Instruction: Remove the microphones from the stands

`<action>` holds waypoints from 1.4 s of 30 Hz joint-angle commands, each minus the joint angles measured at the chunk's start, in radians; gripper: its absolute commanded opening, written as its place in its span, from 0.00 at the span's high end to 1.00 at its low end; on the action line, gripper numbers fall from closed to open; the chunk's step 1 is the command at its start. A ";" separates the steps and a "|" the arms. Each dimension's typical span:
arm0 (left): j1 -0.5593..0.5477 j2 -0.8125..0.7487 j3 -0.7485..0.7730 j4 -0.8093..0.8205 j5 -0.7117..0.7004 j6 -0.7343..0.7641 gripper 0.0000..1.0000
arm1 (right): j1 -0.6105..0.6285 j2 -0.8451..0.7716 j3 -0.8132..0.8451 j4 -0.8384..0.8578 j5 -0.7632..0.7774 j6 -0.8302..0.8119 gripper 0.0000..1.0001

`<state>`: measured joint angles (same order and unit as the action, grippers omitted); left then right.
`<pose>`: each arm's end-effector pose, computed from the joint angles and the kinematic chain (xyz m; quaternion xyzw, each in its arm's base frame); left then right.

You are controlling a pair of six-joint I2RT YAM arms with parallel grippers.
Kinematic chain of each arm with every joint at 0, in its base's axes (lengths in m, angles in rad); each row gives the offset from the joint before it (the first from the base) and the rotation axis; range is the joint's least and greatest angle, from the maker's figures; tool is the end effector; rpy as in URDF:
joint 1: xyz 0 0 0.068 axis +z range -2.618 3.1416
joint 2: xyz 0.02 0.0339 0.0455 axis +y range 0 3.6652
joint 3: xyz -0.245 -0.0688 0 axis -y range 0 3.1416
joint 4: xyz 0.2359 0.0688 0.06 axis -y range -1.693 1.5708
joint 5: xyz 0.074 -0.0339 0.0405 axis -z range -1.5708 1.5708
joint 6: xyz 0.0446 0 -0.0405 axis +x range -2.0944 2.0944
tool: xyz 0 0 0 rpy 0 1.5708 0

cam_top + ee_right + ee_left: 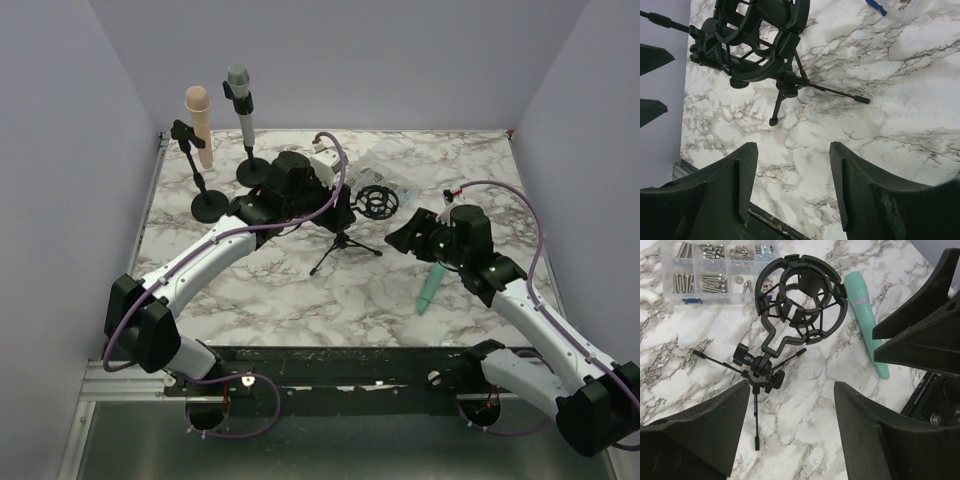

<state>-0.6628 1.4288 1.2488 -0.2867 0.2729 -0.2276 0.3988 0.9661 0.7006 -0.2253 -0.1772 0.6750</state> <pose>0.2548 -0.2141 0.3202 0.2518 0.8082 -0.3283 0.4190 0.2071 0.0958 0.2555 0.0726 0.8525 0.3272 0.4012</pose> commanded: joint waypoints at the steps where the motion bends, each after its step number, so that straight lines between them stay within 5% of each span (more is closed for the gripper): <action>1: 0.047 0.051 0.018 0.003 0.164 0.116 0.32 | -0.004 -0.037 -0.006 -0.045 0.040 -0.030 0.34; 22: 0.024 0.096 -0.449 0.503 0.005 -0.063 0.17 | -0.003 -0.101 -0.023 -0.071 0.053 -0.023 0.33; 42: -0.042 0.268 -0.428 0.561 -0.308 -0.049 0.51 | -0.003 -0.108 -0.024 -0.085 0.074 -0.047 0.33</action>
<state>-0.6968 1.6836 0.8440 0.2123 0.0734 -0.2817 0.3988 0.8589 0.6907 -0.2916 -0.1242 0.6514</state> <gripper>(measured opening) 0.518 0.674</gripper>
